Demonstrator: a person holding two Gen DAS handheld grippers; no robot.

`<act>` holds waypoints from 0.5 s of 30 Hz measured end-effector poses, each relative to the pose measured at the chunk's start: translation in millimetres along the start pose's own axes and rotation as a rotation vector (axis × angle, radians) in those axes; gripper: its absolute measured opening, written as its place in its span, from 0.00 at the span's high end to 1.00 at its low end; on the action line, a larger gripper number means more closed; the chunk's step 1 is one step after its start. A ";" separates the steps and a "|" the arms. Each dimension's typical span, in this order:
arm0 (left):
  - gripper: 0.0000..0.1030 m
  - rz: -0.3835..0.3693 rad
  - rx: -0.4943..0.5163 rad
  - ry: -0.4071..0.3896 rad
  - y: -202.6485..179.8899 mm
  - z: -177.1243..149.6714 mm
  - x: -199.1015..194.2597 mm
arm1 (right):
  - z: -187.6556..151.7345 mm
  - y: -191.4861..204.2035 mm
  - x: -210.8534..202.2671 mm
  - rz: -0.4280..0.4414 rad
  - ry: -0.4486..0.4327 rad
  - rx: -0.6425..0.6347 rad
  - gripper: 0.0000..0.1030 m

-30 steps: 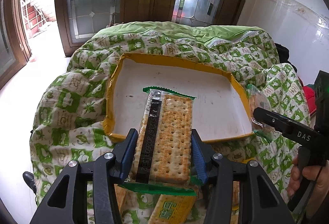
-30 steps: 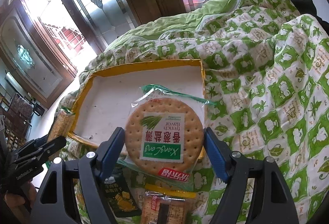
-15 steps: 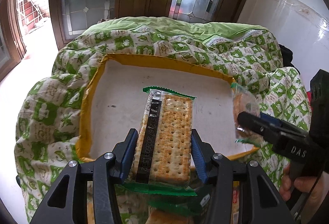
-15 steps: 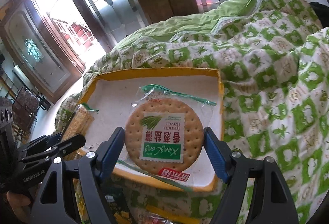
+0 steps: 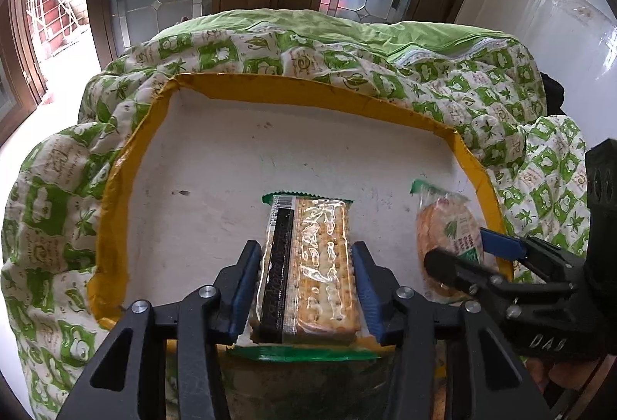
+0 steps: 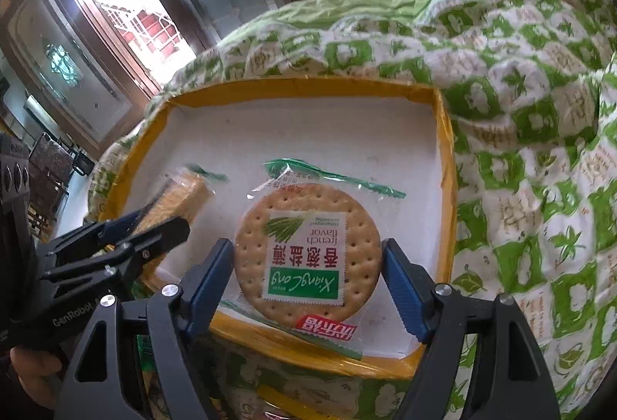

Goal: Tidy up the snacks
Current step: 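Lower both packs into the tray and open both tools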

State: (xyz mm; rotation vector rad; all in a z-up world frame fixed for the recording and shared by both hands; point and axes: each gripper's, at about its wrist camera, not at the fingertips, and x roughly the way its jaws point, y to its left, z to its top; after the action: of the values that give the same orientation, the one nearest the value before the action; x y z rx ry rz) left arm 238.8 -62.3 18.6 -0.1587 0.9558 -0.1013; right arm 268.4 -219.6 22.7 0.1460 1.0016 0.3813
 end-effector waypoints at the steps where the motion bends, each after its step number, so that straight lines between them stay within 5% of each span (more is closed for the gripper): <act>1: 0.51 0.001 0.002 0.000 -1.4 0.4 1.3 | -0.6 0.6 2.4 -0.009 0.005 -0.011 0.26; 15: 0.51 0.002 0.007 0.023 -2.8 -0.5 14.1 | -8.0 10.6 18.6 -0.090 0.043 -0.111 0.26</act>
State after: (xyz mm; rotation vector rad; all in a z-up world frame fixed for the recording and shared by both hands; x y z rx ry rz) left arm 246.4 -67.3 7.5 -0.1507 0.9788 -0.1049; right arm 268.0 -203.2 6.8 -0.0075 1.0234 0.3582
